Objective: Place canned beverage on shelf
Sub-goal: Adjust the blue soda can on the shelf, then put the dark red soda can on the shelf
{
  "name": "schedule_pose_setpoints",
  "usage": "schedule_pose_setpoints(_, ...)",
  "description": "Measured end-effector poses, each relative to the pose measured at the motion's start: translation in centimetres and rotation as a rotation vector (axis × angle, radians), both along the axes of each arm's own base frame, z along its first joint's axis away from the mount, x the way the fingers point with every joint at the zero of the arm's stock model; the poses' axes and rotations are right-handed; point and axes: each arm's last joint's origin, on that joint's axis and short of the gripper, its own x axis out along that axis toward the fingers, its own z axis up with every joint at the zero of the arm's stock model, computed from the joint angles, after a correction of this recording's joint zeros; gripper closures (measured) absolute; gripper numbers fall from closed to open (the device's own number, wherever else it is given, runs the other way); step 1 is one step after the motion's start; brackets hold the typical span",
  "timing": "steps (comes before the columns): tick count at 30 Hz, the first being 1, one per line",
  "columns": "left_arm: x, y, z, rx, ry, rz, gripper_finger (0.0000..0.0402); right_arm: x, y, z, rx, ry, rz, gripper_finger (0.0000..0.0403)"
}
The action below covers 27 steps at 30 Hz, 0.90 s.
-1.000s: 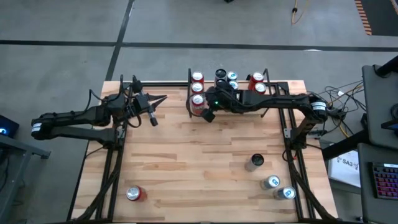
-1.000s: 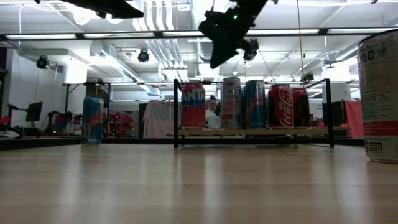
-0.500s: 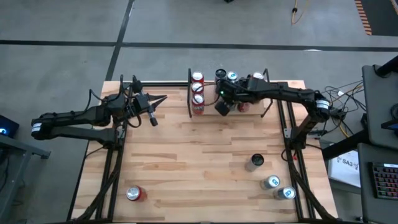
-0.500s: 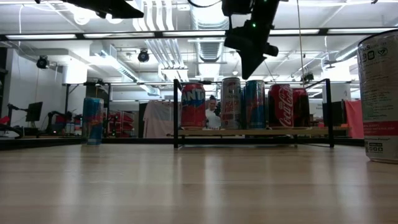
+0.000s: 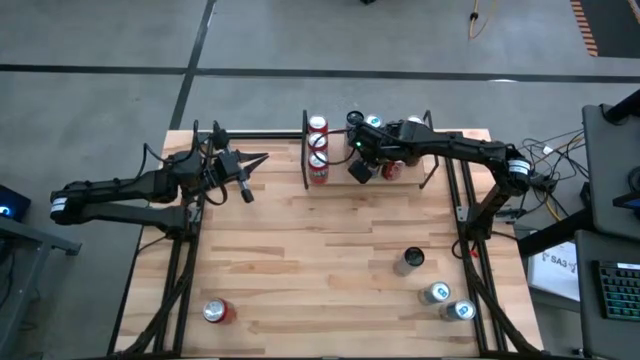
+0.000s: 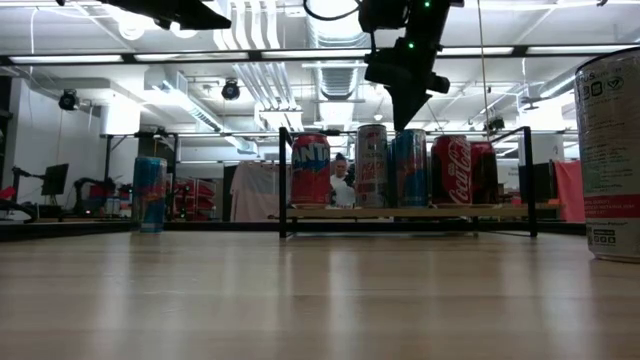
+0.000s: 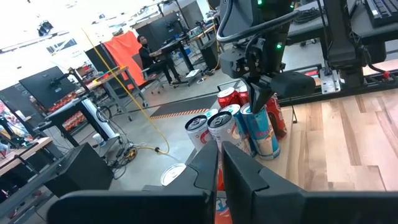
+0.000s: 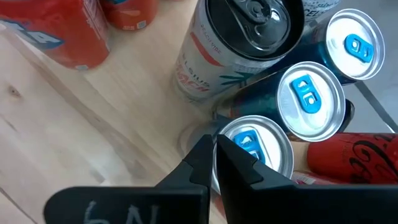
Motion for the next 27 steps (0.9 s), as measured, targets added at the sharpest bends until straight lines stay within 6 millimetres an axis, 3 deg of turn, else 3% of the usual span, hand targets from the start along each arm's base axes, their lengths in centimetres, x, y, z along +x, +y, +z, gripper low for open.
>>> schedule_pose_setpoints(10, 0.0, 0.0, 0.0, 0.000, 0.000, 0.000, 0.0397, 0.0, 0.1, 0.0, 0.013, -0.003, 0.015, 0.0394)
schedule_pose_setpoints(15, 0.0, 0.0, 0.0, 0.000, 0.000, 0.000, 0.0397, 0.3, 1.0, 1.1, -0.001, -0.026, 0.055, 0.0394)
schedule_pose_setpoints(20, 0.0, 0.0, 0.0, -0.017, -0.009, 0.001, 0.0397, 0.0, 3.0, 2.5, -0.008, -0.046, 0.111, 0.0394)
schedule_pose_setpoints(27, 0.0, 0.0, 0.0, -0.080, -0.043, 0.004, 0.0397, -0.7, 7.5, 4.4, -0.002, -0.122, 0.210, 0.0394)
